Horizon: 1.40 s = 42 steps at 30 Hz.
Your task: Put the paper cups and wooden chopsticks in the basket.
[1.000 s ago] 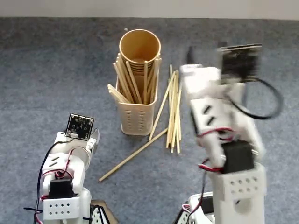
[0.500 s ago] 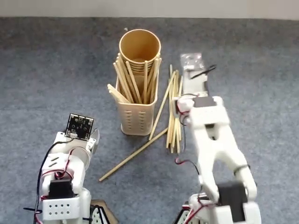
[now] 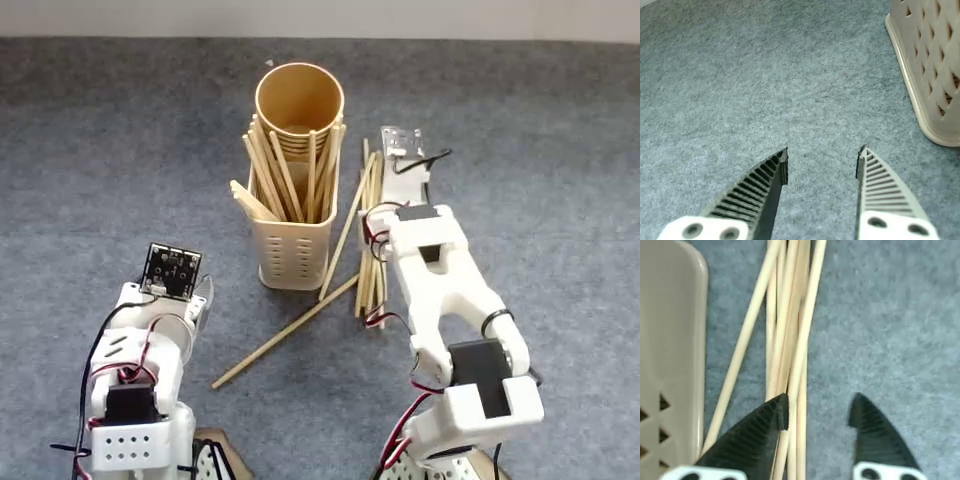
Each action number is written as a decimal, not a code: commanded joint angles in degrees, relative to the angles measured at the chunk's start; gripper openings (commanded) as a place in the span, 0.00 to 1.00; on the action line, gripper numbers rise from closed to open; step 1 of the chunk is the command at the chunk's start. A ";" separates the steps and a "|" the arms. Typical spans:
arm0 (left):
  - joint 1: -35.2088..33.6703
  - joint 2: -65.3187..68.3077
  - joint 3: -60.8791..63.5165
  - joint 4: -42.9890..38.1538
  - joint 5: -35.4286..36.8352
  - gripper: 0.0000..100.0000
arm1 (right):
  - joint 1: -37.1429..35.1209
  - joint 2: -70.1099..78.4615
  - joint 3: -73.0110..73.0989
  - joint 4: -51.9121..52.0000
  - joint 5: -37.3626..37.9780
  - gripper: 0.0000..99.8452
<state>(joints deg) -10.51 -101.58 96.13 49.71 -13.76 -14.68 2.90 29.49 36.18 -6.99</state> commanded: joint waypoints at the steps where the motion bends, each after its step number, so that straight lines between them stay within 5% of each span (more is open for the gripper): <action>1: 0.22 -0.31 1.10 0.09 -0.44 0.25 | -0.57 -0.40 -1.89 -1.01 -0.70 0.08; 42: 0.40 -0.40 1.10 0.97 -0.44 0.25 | 10.07 7.87 -8.13 4.97 6.51 0.13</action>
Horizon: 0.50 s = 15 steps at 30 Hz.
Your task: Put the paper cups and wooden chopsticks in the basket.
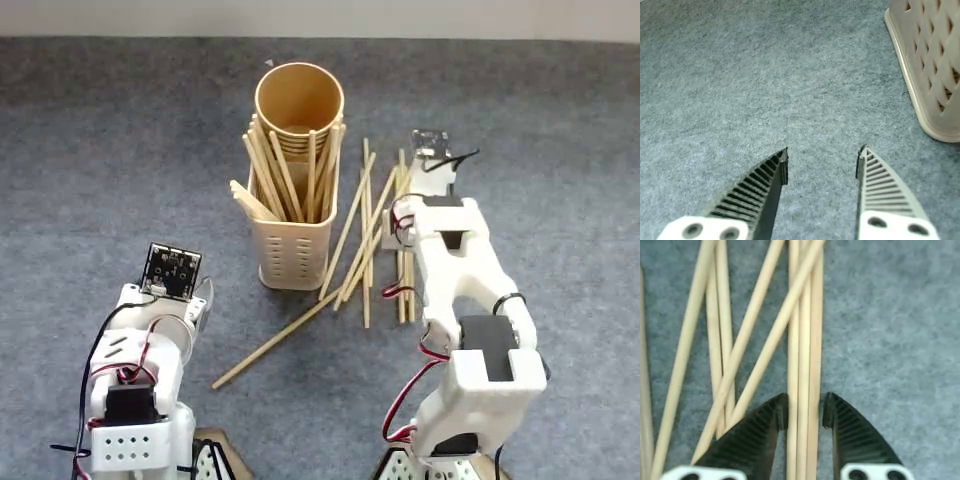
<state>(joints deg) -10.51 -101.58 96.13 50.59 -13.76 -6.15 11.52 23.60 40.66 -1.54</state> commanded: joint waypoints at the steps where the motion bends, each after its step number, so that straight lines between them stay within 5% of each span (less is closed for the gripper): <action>1: 0.40 -0.40 1.10 0.09 -0.44 0.25 | 1.54 -0.84 -2.24 0.48 1.05 0.13; 15: 0.48 -0.40 1.10 0.00 -0.44 0.25 | 1.54 -10.51 -4.88 4.26 1.32 0.13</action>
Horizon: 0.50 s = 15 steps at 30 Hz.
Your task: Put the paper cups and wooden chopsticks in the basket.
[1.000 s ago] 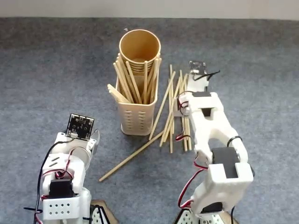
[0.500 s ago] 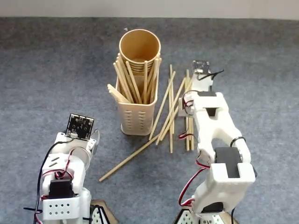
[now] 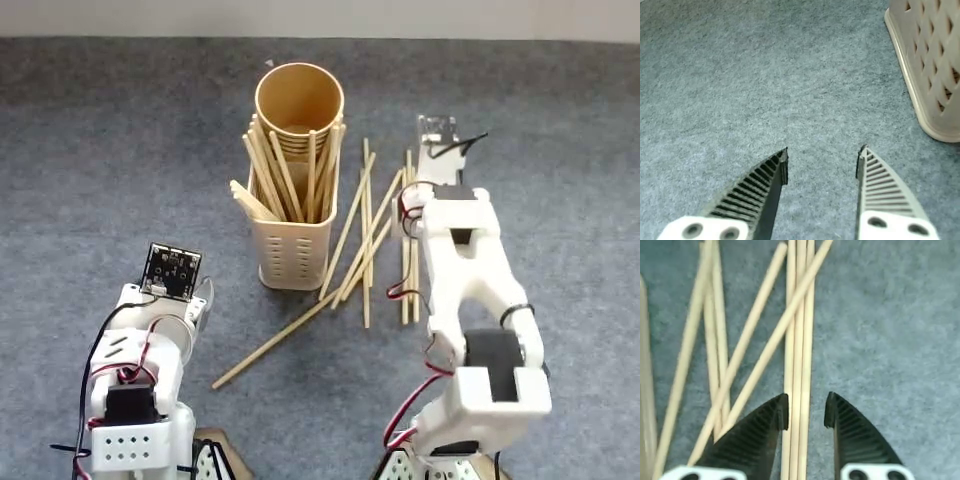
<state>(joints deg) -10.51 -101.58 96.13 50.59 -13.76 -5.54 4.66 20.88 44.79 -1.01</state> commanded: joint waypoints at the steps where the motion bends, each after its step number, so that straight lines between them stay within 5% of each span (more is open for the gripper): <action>1: 0.48 -0.40 1.10 0.00 -0.44 0.25 | 1.01 -3.56 -2.15 0.04 1.67 0.13; 15: 0.40 -0.40 1.10 0.00 -0.44 0.25 | 0.84 7.69 4.00 -7.87 3.96 0.13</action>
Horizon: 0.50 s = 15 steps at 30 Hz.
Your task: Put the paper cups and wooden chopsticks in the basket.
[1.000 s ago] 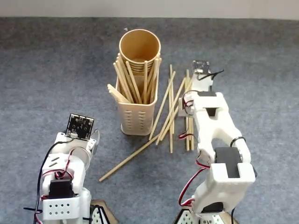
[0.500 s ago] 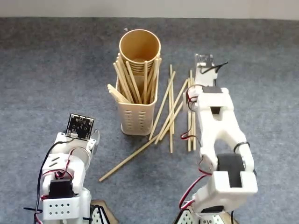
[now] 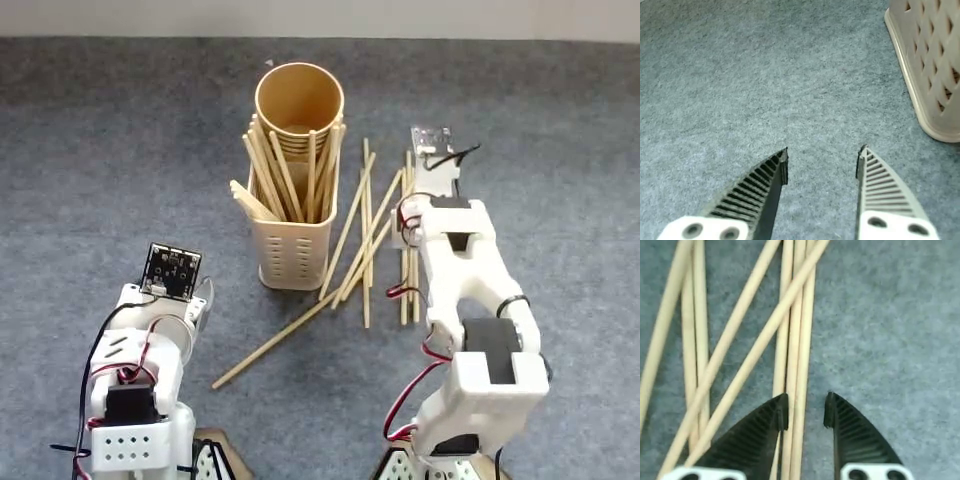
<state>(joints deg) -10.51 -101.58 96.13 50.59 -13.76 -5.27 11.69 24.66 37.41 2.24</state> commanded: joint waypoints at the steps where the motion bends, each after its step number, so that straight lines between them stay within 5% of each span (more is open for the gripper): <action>1: 0.40 -0.40 1.10 0.00 -0.44 0.25 | 0.57 1.19 0.31 -0.48 0.70 0.13; 8: 0.31 -0.40 1.10 0.00 -0.44 0.25 | 0.84 1.98 0.04 -0.31 0.70 0.13; 11: 0.22 -0.40 1.10 0.00 -0.44 0.25 | 0.75 2.15 0.04 -0.22 3.52 0.00; 15: 0.22 -0.40 1.10 0.00 -0.44 0.25 | 0.84 2.24 -0.04 4.26 4.13 0.00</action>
<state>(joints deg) -10.51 -101.58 96.13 50.59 -13.76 -4.75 13.63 24.57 38.99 5.41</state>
